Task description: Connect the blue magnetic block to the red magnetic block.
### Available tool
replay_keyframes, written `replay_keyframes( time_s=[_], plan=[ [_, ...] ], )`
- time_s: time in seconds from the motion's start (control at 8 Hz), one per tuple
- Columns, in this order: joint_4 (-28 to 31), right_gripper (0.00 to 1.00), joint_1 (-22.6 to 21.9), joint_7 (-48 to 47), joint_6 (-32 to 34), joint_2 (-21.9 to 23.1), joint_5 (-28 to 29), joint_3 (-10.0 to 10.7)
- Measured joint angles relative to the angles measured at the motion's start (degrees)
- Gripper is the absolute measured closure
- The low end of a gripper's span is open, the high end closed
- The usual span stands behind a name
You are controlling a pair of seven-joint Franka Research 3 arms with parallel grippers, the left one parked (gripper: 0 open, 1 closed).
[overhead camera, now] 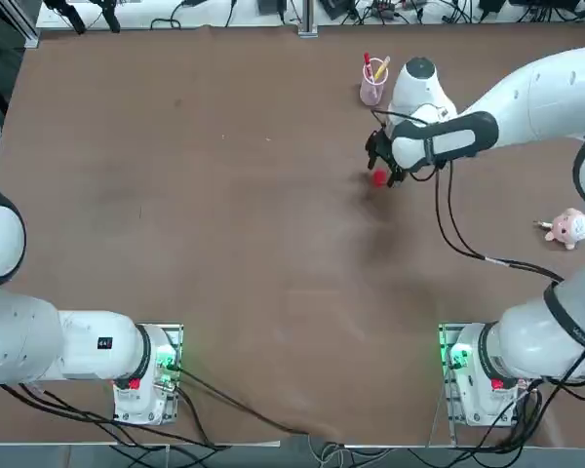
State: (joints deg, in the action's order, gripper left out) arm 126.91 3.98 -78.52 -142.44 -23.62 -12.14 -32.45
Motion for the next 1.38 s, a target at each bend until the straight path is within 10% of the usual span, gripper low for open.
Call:
replay_keyframes(
  time_s=[1.38],
  plan=[
    [-0.03,0.07,-0.01,-0.68,-1.58,-2.39,-1.96,0.46]
  ],
)
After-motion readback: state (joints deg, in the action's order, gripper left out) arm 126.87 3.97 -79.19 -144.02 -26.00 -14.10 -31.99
